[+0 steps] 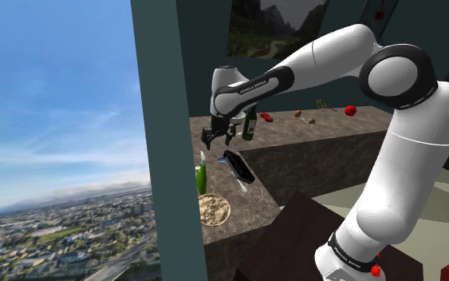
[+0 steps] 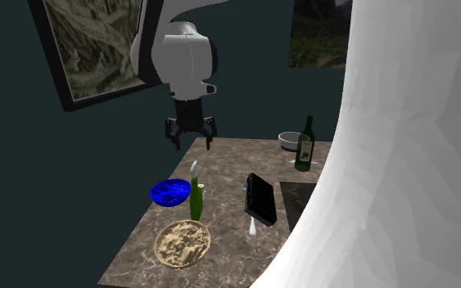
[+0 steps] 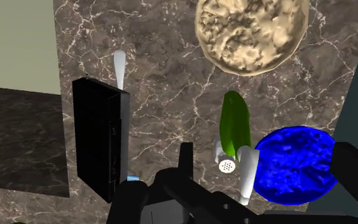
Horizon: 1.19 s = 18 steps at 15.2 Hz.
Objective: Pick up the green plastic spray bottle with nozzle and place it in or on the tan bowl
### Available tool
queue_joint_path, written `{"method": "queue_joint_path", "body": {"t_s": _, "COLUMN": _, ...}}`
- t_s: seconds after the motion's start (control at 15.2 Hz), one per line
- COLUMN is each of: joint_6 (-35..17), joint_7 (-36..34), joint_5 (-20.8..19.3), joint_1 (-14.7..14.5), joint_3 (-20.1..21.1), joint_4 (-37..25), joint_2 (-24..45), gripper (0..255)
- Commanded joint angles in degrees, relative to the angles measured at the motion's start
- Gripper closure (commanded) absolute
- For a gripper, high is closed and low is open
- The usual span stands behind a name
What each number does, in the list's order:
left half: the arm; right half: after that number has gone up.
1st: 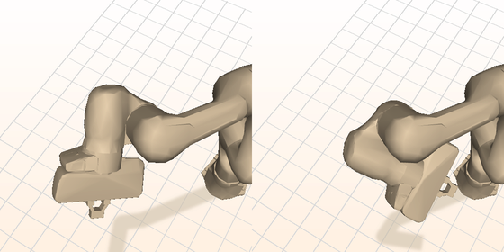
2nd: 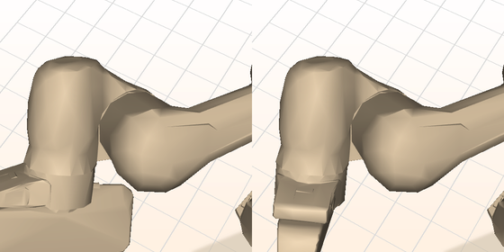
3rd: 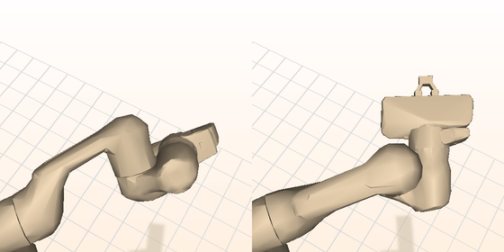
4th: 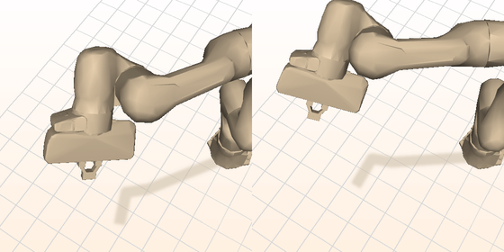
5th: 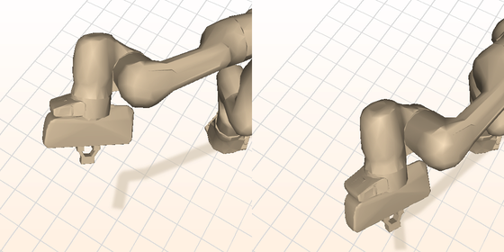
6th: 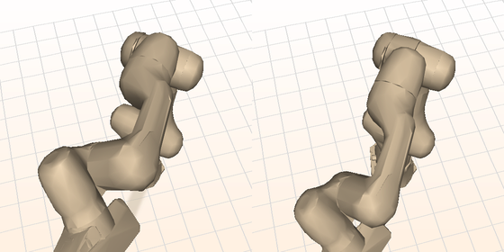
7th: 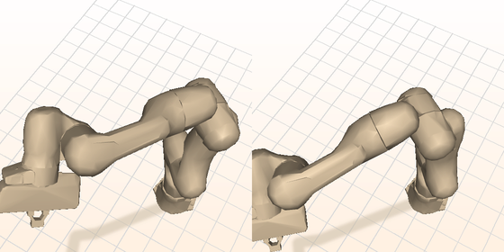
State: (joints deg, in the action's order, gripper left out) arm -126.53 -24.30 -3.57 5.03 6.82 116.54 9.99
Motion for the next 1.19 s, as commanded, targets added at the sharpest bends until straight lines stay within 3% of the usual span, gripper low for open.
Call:
{"method": "queue_joint_path", "body": {"t_s": 0.0, "joint_6": -1.14, "joint_7": -1.10, "joint_5": 0.07, "joint_1": 0.10, "joint_3": -0.32, "joint_4": -2.94, "joint_2": 4.26, "gripper": 0}}
{"method": "queue_joint_path", "body": {"t_s": 0.53, "joint_6": -2.43, "joint_7": -5.01, "joint_5": 1.04, "joint_1": -0.07, "joint_3": -1.54, "joint_4": -19.21, "joint_2": 22.44, "gripper": 0}}
{"method": "queue_joint_path", "body": {"t_s": 1.12, "joint_6": -6.55, "joint_7": -5.23, "joint_5": 0.70, "joint_1": -0.28, "joint_3": -1.78, "joint_4": -18.67, "joint_2": 26.03, "gripper": 0}}
